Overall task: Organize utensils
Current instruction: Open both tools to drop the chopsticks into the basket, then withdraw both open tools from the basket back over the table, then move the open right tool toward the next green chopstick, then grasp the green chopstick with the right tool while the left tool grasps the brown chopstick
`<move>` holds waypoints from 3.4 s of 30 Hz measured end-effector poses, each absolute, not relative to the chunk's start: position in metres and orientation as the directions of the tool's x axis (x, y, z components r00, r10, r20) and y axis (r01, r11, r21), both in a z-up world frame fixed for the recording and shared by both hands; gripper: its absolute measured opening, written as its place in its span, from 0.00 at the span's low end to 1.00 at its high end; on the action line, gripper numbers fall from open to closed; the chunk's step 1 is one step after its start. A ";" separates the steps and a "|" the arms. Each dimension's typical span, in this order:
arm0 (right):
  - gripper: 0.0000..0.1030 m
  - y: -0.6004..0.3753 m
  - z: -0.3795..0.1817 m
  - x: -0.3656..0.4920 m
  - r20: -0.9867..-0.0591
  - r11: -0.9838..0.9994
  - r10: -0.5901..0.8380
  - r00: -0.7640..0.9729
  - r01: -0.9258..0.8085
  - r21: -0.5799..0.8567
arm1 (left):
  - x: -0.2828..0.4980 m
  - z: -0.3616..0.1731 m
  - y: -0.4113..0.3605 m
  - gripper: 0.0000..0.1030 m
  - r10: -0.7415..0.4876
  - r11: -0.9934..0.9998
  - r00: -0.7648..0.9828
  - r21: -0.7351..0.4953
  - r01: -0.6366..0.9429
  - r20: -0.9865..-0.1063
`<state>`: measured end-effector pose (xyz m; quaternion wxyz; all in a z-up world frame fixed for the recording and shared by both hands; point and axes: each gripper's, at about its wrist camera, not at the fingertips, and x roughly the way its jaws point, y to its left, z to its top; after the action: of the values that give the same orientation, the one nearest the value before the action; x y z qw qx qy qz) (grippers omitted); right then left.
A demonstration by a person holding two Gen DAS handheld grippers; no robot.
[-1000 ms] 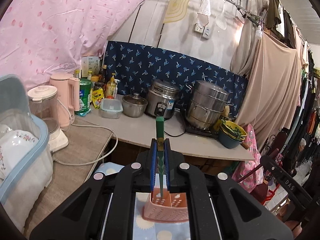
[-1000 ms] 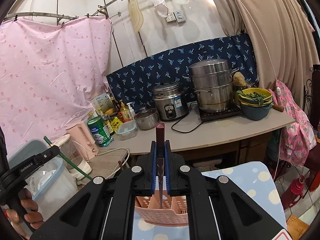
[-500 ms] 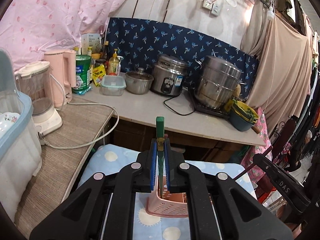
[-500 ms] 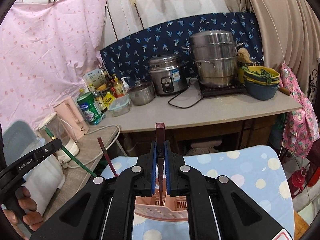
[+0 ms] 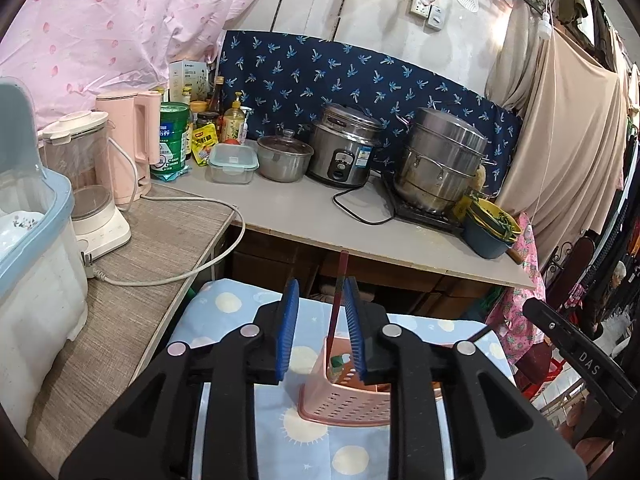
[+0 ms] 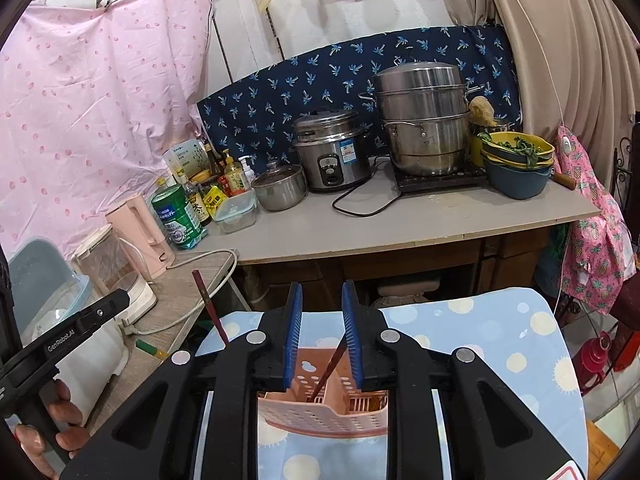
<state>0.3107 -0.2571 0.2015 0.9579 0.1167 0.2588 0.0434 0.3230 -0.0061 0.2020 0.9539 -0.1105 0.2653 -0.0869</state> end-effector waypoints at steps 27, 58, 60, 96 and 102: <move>0.20 -0.222 0.128 0.149 -0.602 0.991 0.107 0.791 -0.038 0.125 | 0.183 0.128 0.022 0.22 -0.137 0.990 0.793 -0.116 0.084 -0.593; 0.20 -0.203 -0.002 0.041 -0.804 0.989 0.134 0.580 -0.031 0.143 | 0.088 0.021 0.012 0.22 -0.131 0.991 0.638 -0.087 0.100 -0.759; 0.20 -0.201 -0.006 0.038 -0.810 0.989 0.138 0.570 -0.034 0.144 | 0.086 0.017 0.010 0.22 -0.135 0.990 0.628 -0.088 0.107 -0.767; 0.07 -0.201 -0.024 0.026 -0.830 0.989 0.137 0.541 -0.031 0.143 | 0.055 -0.005 -0.013 0.53 -0.188 0.979 0.560 -0.111 0.170 -0.807; 0.07 -0.202 -0.024 0.025 -0.828 0.988 0.143 0.542 -0.027 0.153 | 0.049 -0.014 -0.022 0.53 -0.194 0.975 0.531 -0.103 0.196 -0.825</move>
<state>0.0254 -0.2022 -0.0241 0.8758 0.0612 0.4762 0.0485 0.0490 -0.0222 -0.0136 0.8749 0.0011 0.4713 -0.1113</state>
